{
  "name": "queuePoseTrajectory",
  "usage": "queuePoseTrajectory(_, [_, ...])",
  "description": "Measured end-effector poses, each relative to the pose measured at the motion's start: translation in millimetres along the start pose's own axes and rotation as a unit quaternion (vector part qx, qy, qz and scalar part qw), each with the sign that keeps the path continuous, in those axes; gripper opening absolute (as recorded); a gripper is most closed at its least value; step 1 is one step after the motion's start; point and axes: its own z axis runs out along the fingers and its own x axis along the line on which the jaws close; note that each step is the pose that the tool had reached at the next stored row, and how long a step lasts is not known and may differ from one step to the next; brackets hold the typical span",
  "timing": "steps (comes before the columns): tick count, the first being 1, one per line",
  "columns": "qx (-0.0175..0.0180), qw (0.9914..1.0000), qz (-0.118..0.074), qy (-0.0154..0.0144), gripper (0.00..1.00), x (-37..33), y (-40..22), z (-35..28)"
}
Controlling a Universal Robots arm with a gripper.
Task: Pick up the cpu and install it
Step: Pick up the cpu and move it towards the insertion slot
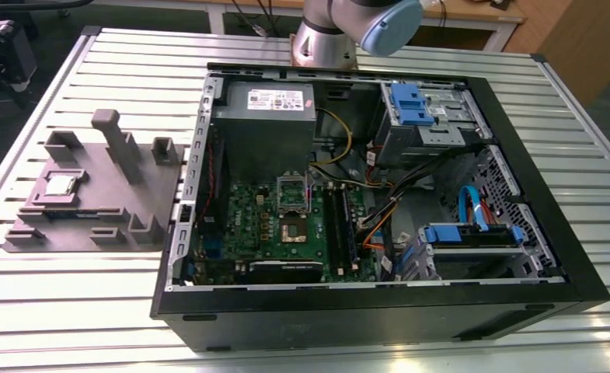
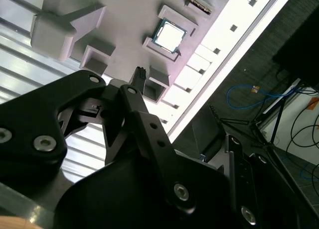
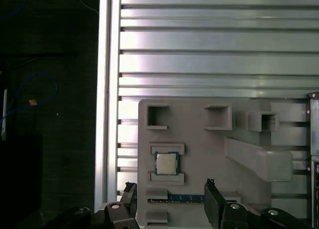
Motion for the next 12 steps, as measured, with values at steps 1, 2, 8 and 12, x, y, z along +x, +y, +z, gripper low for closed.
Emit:
queuePoseTrajectory(1, [0.0000,1.00000,0.000,0.0000,0.65,0.0,0.0,0.3])
queuePoseTrajectory(2, [0.0000,1.00000,0.000,0.0000,0.65,0.0,0.0,0.6])
queuePoseTrajectory(8, [-0.0001,1.00000,0.000,-0.0001,0.65,-0.1,-0.3,6.6])
queuePoseTrajectory(12, [-0.0001,1.00000,0.000,0.0001,0.65,-0.1,-0.3,7.3])
